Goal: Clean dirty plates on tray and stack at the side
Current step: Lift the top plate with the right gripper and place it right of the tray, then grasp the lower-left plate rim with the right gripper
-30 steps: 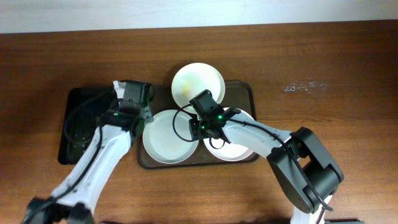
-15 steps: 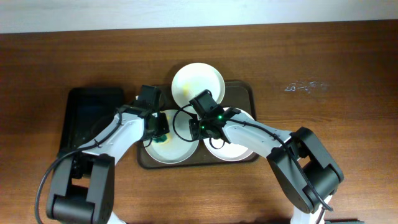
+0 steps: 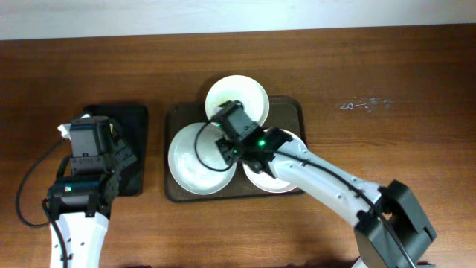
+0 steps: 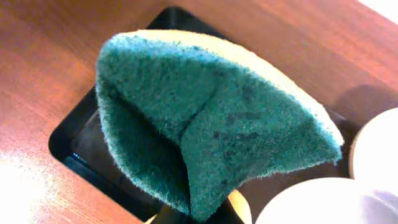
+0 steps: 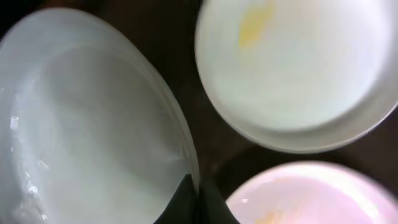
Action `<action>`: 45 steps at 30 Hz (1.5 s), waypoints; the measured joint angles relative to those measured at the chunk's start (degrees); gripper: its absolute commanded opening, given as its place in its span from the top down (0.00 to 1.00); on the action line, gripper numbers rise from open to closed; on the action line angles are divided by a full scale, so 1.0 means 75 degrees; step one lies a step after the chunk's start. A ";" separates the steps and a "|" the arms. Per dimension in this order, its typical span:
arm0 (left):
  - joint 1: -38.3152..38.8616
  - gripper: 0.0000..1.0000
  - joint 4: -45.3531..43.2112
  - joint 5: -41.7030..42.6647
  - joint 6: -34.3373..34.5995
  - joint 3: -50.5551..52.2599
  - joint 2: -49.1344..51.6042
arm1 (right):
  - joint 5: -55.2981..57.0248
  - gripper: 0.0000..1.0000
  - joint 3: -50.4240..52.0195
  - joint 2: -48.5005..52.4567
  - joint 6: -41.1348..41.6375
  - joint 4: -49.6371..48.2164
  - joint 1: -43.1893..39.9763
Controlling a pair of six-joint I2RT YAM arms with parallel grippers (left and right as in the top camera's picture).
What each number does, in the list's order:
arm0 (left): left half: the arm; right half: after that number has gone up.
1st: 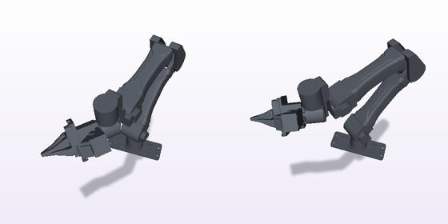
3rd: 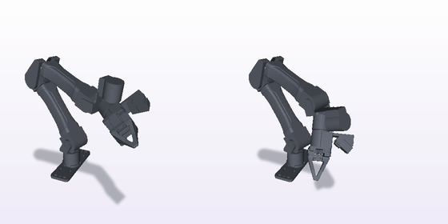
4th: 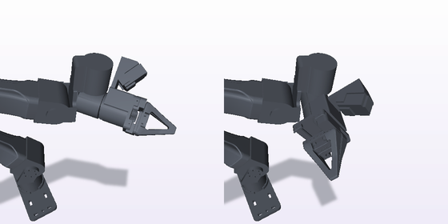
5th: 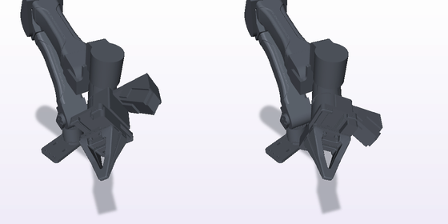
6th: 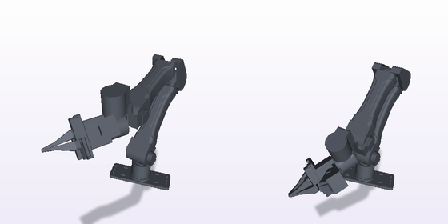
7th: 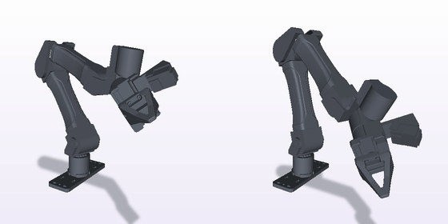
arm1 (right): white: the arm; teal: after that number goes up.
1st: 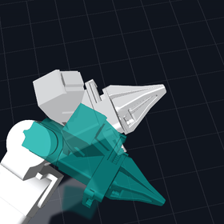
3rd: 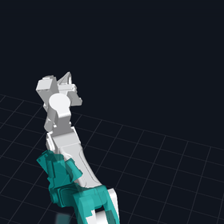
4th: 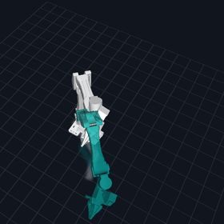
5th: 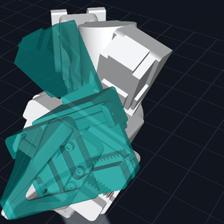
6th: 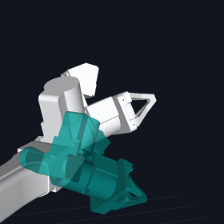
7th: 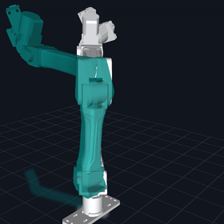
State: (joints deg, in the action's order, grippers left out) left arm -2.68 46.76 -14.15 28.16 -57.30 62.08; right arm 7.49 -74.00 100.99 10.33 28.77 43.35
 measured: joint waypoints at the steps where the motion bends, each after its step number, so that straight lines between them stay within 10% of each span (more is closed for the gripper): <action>1: -0.0006 1.00 0.0032 0.0029 0.0000 0.0000 0.0047 | 0.0647 0.96 -0.0189 -0.0009 -0.0303 0.0201 0.0224; 13: -0.0020 1.00 0.0251 0.0117 0.0000 0.0003 0.0460 | 0.7764 0.96 -0.0662 -0.0015 -0.6400 -0.1577 0.2445; 18: -0.0020 1.00 0.0251 0.0117 0.0000 0.0003 0.0460 | 0.8344 0.96 -0.0664 -0.0015 -0.6076 -0.1638 0.2489; 26: -0.0020 1.00 0.0254 0.0169 0.0000 0.0006 0.0469 | 0.1416 0.96 -0.0758 -0.0044 -0.0670 0.1416 -0.0143; 32: -0.0020 1.00 0.0251 0.0172 0.0000 0.0006 0.0475 | -0.2658 0.96 -0.0758 -0.0044 -0.0163 0.2212 -0.4010; 37: -0.0020 1.00 0.0251 0.0233 0.0000 0.0012 0.0481 | -0.3217 0.96 -0.0755 0.0029 -0.0140 0.2139 -0.7417; 42: -0.0020 1.00 0.0221 0.0262 0.0000 0.0012 0.0880 | -0.2993 0.96 -0.0755 0.0653 -0.0137 0.1454 -0.8271; 43: -0.0020 1.00 0.0216 0.0286 0.0000 0.0012 0.1032 | -0.2827 0.84 -0.0755 0.0769 -0.0137 0.1370 -0.8271; 45: -0.0020 1.00 0.0163 0.0318 0.0000 0.0012 0.1209 | -0.2495 0.09 -0.0755 0.1072 -0.0105 0.1323 -0.8271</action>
State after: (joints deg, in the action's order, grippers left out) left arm -2.83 47.99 -11.77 28.16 -57.21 71.16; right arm -11.22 -79.66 109.03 9.54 38.70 -18.68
